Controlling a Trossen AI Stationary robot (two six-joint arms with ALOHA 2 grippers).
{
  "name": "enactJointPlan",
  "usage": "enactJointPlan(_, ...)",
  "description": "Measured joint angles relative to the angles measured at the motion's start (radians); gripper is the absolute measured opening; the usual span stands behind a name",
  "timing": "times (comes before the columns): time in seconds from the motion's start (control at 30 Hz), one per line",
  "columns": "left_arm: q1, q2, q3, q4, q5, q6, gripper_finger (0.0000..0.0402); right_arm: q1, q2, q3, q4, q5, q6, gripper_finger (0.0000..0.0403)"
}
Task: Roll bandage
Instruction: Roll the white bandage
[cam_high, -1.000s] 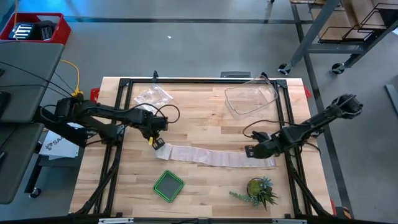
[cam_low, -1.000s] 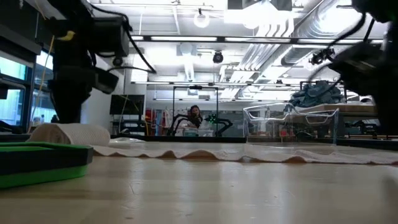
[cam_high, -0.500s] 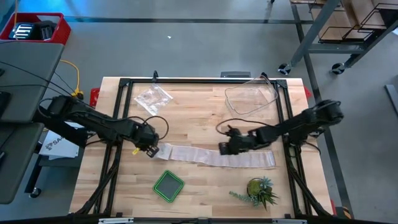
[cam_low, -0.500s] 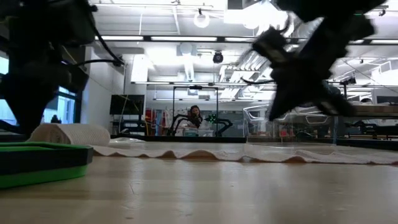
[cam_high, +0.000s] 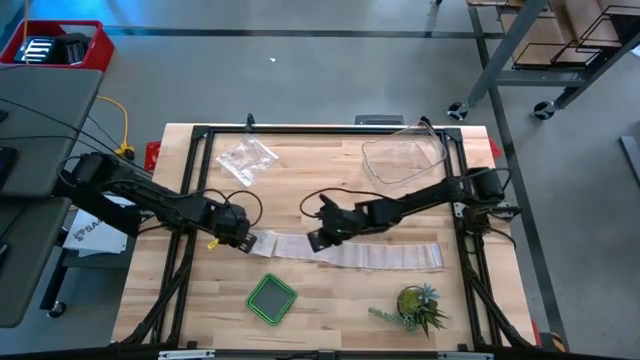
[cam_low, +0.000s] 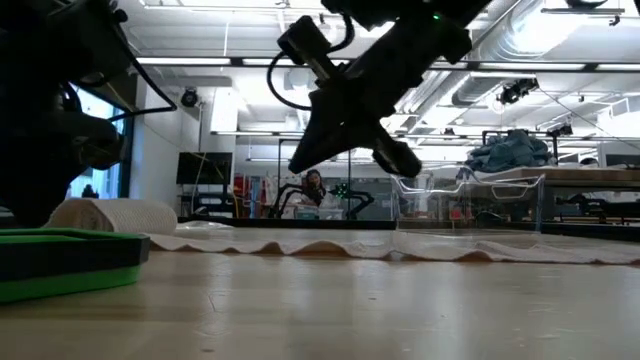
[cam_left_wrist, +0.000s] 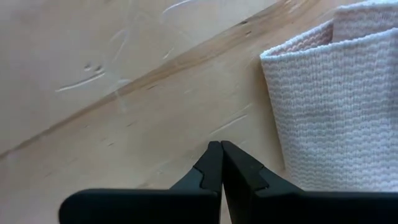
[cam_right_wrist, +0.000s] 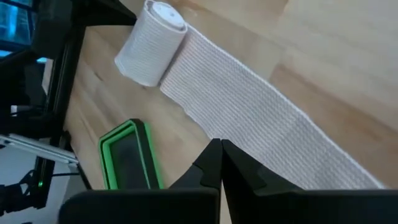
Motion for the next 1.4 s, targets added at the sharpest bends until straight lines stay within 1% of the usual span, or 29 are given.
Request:
enactJointPlan(0.1,0.0,-0.008,-0.002,0.007,-0.004,0.001,0.0021,-0.009,0.001,0.012,-0.026,-0.011,-0.025,0.0)
enactJointPlan(0.27,0.002,-0.051,-0.006,0.043,-0.03,0.019,0.0074,-0.013,0.001,0.011,-0.046,-0.059,-0.049,0.0)
enactJointPlan(0.47,0.012,-0.153,-0.004,0.051,-0.051,-0.009,0.0137,-0.001,0.001,0.01,-0.059,-0.087,-0.075,0.0)
enactJointPlan(0.57,0.023,-0.213,-0.004,0.051,-0.052,-0.05,0.016,0.001,0.001,0.01,-0.059,-0.102,-0.076,0.0)
enactJointPlan(0.7,0.021,-0.279,-0.007,0.059,-0.051,-0.064,0.0184,0.001,0.001,0.01,-0.06,-0.122,-0.099,0.0)
enactJointPlan(0.77,0.021,-0.298,-0.026,0.092,-0.05,-0.082,0.0194,0.001,0.001,0.01,-0.059,-0.128,-0.101,0.0)
enactJointPlan(0.93,-0.001,-0.314,-0.147,0.314,-0.013,-0.175,0.0216,0.001,0.001,0.01,-0.062,-0.139,-0.12,0.0)
enactJointPlan(1.0,-0.007,-0.313,-0.174,0.359,-0.017,-0.199,0.0222,0.001,0.001,0.01,-0.065,-0.148,-0.12,0.0)
enactJointPlan(1.13,-0.005,-0.313,-0.177,0.301,-0.049,-0.2,0.0228,0.001,0.001,0.01,-0.065,-0.15,-0.12,0.0)
enactJointPlan(1.27,-0.005,-0.313,-0.177,0.244,-0.053,-0.199,0.0228,0.001,0.001,0.01,-0.065,-0.16,-0.122,0.0)
enactJointPlan(1.4,-0.005,-0.313,-0.177,0.255,-0.052,-0.225,0.0228,0.001,0.001,0.01,-0.065,-0.163,-0.136,0.0)
